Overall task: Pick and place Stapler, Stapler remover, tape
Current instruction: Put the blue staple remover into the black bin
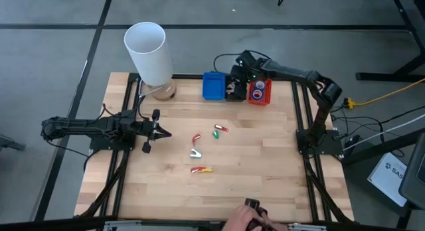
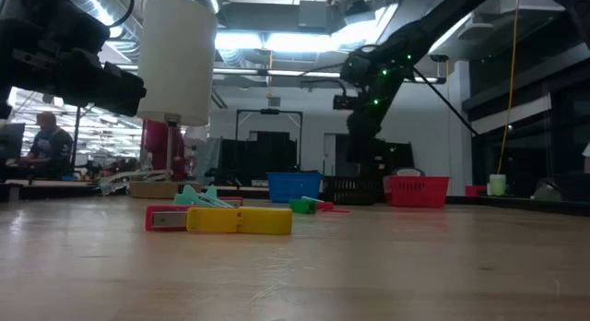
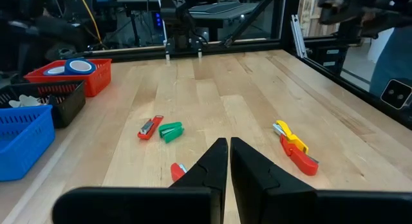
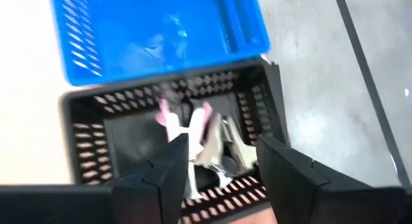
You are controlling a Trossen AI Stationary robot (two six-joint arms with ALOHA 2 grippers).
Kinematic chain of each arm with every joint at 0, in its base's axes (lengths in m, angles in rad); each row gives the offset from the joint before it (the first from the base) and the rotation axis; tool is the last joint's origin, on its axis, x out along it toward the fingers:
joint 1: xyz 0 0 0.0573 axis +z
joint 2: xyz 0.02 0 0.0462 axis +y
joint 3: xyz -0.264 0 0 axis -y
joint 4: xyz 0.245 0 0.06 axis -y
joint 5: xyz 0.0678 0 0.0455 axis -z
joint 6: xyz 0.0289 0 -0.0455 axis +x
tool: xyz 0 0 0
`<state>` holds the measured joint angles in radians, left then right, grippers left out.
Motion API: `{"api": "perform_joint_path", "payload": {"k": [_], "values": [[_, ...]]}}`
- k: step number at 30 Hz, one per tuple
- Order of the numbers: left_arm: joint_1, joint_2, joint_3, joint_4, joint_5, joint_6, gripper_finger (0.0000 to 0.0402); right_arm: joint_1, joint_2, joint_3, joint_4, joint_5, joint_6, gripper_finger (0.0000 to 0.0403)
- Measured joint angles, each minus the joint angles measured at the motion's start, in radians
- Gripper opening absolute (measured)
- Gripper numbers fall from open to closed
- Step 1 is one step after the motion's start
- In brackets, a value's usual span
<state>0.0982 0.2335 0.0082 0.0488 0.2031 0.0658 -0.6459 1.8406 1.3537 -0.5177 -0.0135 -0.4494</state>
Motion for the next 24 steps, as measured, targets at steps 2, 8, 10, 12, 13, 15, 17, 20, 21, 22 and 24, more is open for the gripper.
{"api": "perform_joint_path", "payload": {"k": [2, 8, 10, 12, 13, 15, 17, 20, 21, 22, 24], "values": [[0.0, 0.0, 0.0, 0.0, 0.0, 0.0, 0.0015, 0.021, -0.012, 0.0, 0.0, -0.006, -0.002, 0.0184], [0.0, 0.0, 0.0, 0.0, 0.0, 0.0, 0.0015, 0.085, -0.025, 0.0, 0.0, -0.008, -0.004, 0.0184], [0.0, 0.0, 0.0, 0.0, 0.0, 0.0, 0.0016, 0.113, -0.025, 0.0, 0.001, -0.007, -0.004, 0.0184], [0.0, 0.0, 0.0, 0.0, 0.0, 0.0, 0.0015, 0.145, -0.025, 0.0, 0.0, -0.011, -0.004, 0.0184], [0.0, 0.0, 0.0, 0.0, 0.0, 0.0, 0.0015, 0.161, -0.025, 0.0, 0.0, -0.019, -0.004, 0.0184], [0.0, 0.0, 0.0, 0.0, 0.0, 0.0, 0.0016, 0.189, -0.025, 0.0, 0.002, -0.055, -0.004, 0.0184], [0.0, 0.0, 0.0, 0.0, 0.0, 0.0, 0.0015, 0.215, -0.025, 0.0, 0.007, -0.1, -0.005, 0.0184], [0.0, 0.0, 0.0, 0.0, 0.0, 0.0, 0.0015, 0.256, -0.025, 0.0, 0.028, -0.146, -0.05, 0.0184], [0.0, 0.0, 0.0, 0.0, 0.0, 0.0, 0.0015, 0.27, -0.025, 0.0, 0.036, -0.149, -0.078, 0.0184], [0.0, 0.0, 0.0, 0.0, 0.0, 0.0, 0.0015, 0.285, -0.025, 0.0, 0.043, -0.15, -0.114, 0.0184], [0.0, 0.0, 0.0, 0.0, 0.0, 0.0, 0.0016, 0.311, -0.025, 0.0, 0.047, -0.152, -0.199, 0.0184]]}}
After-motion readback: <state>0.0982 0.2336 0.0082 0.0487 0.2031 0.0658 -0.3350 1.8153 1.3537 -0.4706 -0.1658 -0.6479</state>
